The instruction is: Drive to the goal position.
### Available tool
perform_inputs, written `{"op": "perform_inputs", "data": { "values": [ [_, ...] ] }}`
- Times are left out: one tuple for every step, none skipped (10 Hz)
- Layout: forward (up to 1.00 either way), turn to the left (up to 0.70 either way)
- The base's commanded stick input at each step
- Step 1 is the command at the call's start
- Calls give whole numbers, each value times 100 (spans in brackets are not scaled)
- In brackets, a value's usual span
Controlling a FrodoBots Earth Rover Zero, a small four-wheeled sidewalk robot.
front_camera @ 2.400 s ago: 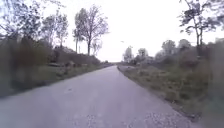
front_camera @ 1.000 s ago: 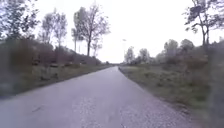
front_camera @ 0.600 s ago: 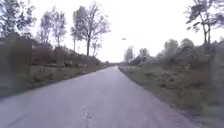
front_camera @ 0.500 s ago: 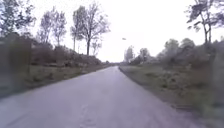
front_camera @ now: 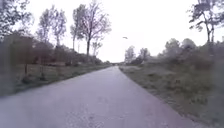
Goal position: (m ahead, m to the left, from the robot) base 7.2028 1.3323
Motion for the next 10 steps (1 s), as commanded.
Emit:
{"op": "perform_inputs", "data": {
  "values": [
    [100, 0],
    [100, 0],
    [100, 0],
    [100, 0],
    [100, 0],
    [100, 0],
    [100, 0],
    [100, 0],
    [100, 0],
    [100, 0]
  ]
}}
